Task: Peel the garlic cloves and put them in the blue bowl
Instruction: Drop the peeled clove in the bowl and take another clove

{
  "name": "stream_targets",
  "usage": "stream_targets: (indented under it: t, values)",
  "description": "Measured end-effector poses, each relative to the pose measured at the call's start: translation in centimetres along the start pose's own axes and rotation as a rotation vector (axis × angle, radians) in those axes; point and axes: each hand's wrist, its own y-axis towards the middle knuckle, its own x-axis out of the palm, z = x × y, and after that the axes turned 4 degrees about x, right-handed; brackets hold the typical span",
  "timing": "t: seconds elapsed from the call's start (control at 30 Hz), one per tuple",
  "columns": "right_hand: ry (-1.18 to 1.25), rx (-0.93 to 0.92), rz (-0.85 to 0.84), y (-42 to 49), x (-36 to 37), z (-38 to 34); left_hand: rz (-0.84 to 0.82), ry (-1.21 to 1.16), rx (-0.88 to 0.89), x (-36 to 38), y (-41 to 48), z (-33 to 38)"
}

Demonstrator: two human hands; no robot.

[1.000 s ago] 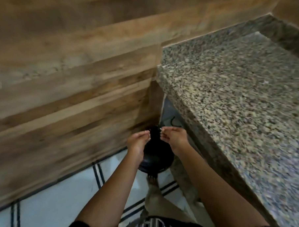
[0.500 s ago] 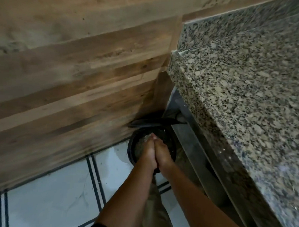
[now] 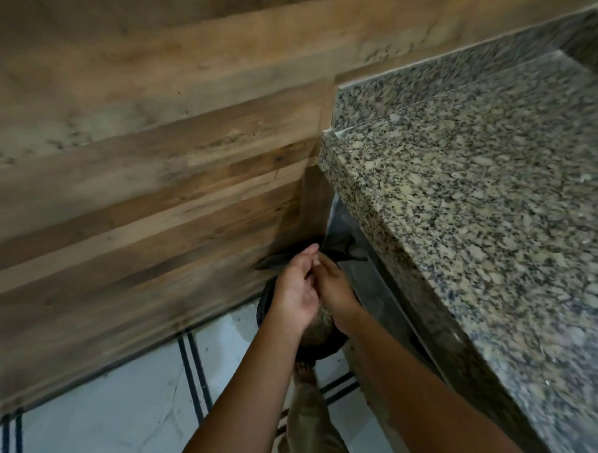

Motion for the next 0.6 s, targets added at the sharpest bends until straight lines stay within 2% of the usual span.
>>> stream_targets:
  t: [0.13, 0.27, 0.43, 0.6]
  values:
    - [0.396, -0.039, -0.011, -4.5, -1.6, -3.6, -0.061, 0.012, 0.164, 1.6, -4.1, 1.5]
    - [0.667, -0.186, 0.132, -10.6, -6.0, -6.3, -0.189, 0.107, 0.239, 4.8, -8.9, 0.3]
    - [0.816, -0.296, 0.396, -17.8, -15.4, -6.3, -0.412, 0.246, 0.21, 11.2, -14.2, -5.5]
    - [0.913, -0.378, 0.618, -25.3, -25.7, -3.2, -0.604, 0.415, 0.161, 17.2, -20.2, -14.5]
